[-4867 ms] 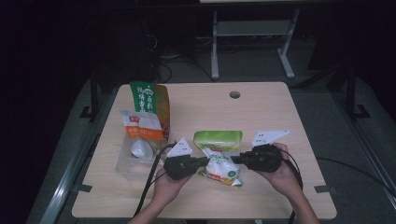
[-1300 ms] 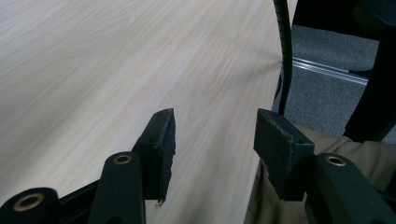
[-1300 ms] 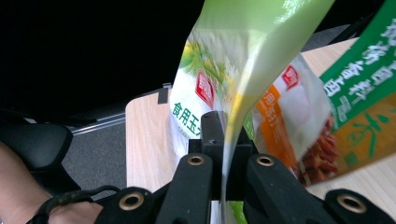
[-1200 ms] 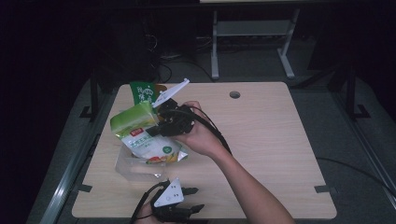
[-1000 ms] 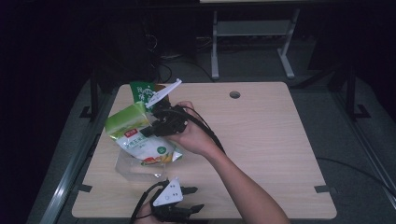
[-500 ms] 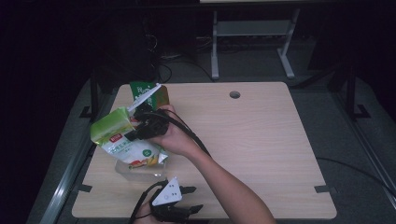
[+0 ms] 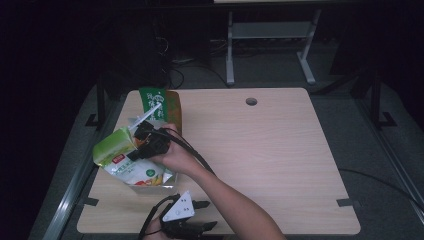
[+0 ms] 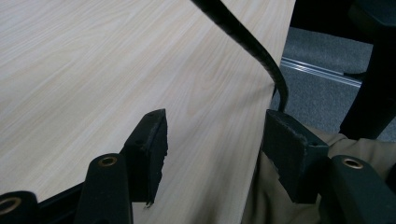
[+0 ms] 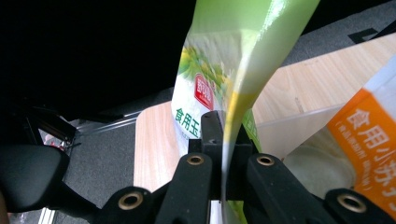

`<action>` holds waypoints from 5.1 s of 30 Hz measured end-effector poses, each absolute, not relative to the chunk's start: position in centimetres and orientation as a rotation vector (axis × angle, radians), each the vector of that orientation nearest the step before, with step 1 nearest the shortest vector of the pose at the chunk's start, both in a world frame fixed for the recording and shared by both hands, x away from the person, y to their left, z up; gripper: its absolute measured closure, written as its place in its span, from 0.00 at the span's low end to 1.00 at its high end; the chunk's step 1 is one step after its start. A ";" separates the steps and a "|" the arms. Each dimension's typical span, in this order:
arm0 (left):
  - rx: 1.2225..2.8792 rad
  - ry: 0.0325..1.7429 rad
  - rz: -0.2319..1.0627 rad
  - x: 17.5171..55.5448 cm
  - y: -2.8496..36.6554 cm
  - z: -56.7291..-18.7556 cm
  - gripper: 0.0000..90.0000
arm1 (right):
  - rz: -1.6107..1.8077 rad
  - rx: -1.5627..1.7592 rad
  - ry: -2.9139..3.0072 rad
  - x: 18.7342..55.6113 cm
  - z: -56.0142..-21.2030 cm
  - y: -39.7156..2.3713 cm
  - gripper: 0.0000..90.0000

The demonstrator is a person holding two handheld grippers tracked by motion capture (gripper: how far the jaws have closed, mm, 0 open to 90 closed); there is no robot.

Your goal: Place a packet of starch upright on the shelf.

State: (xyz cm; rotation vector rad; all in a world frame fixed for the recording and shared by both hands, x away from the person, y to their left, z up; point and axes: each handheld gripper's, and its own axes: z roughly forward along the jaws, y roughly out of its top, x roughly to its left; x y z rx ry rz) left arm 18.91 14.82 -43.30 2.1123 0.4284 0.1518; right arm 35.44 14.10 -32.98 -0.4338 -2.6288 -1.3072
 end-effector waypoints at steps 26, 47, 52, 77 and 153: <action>2.134 0.450 0.182 19.7 15.2 -43.6 0.44 | -1.270 -0.424 -2.656 35.5 -34.8 11.5 0.92; 2.106 0.513 0.196 20.2 15.4 -43.5 0.40 | -1.208 -0.432 -2.634 35.8 -36.3 9.4 0.98; 2.107 0.514 0.197 20.2 15.5 -43.5 0.40 | -1.209 -0.428 -2.633 35.8 -36.5 9.1 0.98; 2.092 0.536 0.202 20.8 15.7 -43.3 0.35 | -1.294 -0.485 -2.600 35.2 -35.6 4.6 0.66; 2.092 0.582 0.241 21.7 16.7 -43.0 0.31 | -1.292 -1.109 -2.537 32.2 -39.6 -18.2 0.44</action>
